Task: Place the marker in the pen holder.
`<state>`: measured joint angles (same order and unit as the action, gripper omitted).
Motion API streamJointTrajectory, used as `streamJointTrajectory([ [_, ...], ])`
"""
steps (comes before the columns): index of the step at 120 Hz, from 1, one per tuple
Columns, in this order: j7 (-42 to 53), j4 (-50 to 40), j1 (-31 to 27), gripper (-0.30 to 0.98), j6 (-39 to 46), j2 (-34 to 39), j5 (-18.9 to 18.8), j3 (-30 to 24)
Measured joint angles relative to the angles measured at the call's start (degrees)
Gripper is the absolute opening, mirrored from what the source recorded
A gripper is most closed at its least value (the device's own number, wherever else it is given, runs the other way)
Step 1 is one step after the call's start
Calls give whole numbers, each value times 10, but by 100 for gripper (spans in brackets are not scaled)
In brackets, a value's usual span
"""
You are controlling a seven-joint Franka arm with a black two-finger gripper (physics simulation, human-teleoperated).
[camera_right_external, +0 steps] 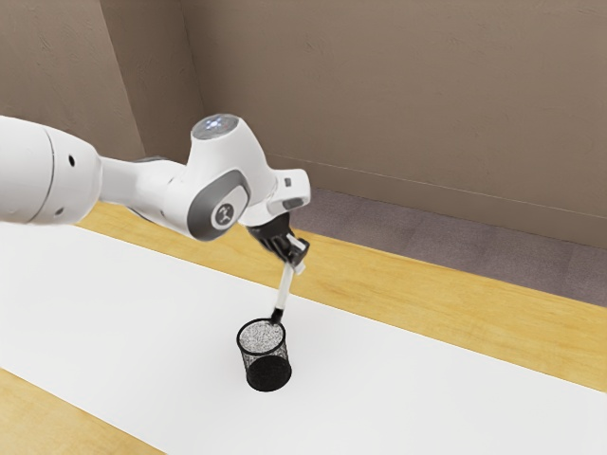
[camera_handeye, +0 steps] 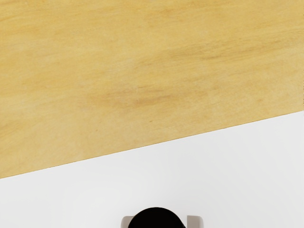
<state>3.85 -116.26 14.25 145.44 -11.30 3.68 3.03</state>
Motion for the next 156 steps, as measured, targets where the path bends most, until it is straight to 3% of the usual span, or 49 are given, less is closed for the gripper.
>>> streamJointTrajectory([
  [11, -8, -12, 12, -8, 7, 44, 2, 3],
  [37, -24, -135, 36, -8, 13, 161, 3, 0],
  [101, -56, -215, 19, -6, 48, 149, 12, -2],
  [124, -51, -217, 28, 23, 54, 150, 27, 0],
  [143, -44, -210, 28, 39, 49, 155, 26, 3],
  [147, -41, -173, 34, 43, 24, 156, 25, 15],
  [156, -37, 0, 31, 51, -107, 152, 16, 50],
])
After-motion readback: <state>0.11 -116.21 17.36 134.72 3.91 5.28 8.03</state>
